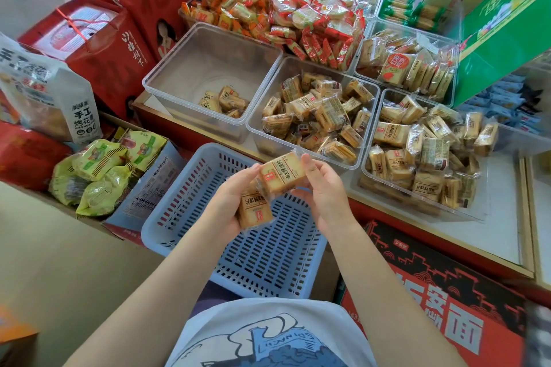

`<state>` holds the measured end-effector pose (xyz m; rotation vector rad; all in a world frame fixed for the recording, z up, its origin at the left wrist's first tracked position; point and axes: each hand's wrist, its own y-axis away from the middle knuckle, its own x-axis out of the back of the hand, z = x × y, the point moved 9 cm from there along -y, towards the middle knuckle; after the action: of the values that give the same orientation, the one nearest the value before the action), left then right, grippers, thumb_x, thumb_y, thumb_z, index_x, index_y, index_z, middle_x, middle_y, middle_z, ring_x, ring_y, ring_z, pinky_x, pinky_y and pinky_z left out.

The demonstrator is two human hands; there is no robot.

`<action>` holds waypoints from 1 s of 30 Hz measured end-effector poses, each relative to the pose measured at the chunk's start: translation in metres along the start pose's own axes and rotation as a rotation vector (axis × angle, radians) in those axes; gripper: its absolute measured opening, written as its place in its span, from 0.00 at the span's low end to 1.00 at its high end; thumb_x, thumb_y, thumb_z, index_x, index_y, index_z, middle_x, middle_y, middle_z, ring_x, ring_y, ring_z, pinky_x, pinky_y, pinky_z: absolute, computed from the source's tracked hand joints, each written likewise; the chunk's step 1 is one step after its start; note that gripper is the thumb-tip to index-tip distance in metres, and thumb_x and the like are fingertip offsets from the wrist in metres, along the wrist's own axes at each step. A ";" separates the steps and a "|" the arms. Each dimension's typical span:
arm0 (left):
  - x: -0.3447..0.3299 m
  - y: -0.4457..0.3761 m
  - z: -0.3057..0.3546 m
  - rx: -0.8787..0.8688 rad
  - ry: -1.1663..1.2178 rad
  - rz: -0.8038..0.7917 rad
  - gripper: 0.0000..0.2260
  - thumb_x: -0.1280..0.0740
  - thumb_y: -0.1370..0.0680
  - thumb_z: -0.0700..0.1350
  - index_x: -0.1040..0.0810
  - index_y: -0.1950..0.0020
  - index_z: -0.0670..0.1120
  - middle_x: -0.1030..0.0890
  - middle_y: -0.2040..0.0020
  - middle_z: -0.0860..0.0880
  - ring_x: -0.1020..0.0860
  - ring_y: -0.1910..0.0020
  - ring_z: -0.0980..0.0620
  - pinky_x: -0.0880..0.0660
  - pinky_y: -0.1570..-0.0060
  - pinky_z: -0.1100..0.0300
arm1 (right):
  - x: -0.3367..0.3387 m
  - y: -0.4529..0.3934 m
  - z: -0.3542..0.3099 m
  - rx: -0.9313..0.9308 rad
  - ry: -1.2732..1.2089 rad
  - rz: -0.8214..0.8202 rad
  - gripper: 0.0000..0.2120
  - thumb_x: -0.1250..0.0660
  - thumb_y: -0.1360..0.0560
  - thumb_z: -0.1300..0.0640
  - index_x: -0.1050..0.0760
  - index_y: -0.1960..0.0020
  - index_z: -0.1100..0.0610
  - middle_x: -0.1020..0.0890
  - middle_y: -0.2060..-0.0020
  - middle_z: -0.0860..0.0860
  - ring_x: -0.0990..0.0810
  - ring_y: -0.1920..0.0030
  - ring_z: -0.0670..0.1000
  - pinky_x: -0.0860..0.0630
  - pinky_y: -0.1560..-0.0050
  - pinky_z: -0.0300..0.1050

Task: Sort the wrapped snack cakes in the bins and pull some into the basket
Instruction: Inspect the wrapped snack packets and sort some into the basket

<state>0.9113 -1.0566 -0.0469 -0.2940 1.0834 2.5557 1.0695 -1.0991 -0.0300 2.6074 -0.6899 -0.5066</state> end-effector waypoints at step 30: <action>0.011 -0.020 0.052 -0.160 0.020 -0.172 0.10 0.28 0.27 0.42 0.21 0.47 0.46 0.14 0.49 0.43 0.14 0.48 0.44 0.18 0.50 0.44 | -0.035 -0.024 0.000 -0.125 0.013 -0.186 0.25 0.27 0.26 0.47 0.27 0.35 0.59 0.15 0.47 0.60 0.15 0.46 0.58 0.19 0.41 0.60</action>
<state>0.9064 -1.0034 -0.0273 -0.4342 0.8227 2.4919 1.0508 -1.0612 -0.0323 2.5661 -0.3996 -0.5679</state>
